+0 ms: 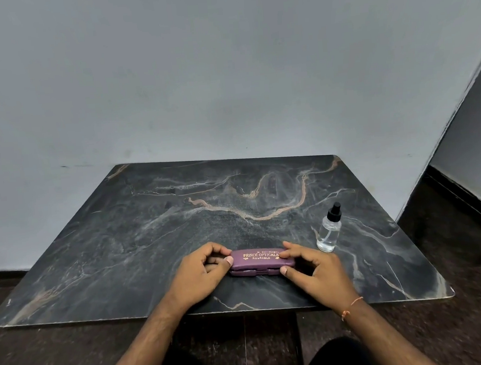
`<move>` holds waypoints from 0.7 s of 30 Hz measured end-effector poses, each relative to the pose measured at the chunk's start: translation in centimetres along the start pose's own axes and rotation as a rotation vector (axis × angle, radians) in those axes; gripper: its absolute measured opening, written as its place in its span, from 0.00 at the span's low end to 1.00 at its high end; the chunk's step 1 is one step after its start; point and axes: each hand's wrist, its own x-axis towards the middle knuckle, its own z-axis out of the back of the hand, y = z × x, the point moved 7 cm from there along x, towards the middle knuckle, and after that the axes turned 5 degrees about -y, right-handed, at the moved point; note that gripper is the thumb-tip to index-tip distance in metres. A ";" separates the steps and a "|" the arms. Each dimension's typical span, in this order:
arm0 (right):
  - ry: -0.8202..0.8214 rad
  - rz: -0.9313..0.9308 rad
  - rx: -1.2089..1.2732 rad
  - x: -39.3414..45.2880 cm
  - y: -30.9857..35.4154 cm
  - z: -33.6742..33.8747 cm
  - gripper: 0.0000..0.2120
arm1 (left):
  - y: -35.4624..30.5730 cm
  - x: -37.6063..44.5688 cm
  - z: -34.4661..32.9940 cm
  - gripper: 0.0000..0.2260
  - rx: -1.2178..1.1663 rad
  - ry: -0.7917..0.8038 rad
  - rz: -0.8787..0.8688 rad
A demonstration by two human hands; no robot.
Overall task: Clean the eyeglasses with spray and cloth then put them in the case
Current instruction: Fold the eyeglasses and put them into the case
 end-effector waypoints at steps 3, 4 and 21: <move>0.016 -0.039 0.034 0.0 -0.2 -0.1 0.14 | 0.1 0.1 0.0 0.07 -0.027 0.024 0.008; 0.017 -0.049 0.040 0.1 -0.3 -0.1 0.14 | 0.2 0.1 0.0 0.08 -0.020 0.027 0.003; 0.044 -0.139 0.132 0.5 -1.4 -0.5 0.25 | 1.4 0.4 -0.3 0.15 0.019 0.067 -0.061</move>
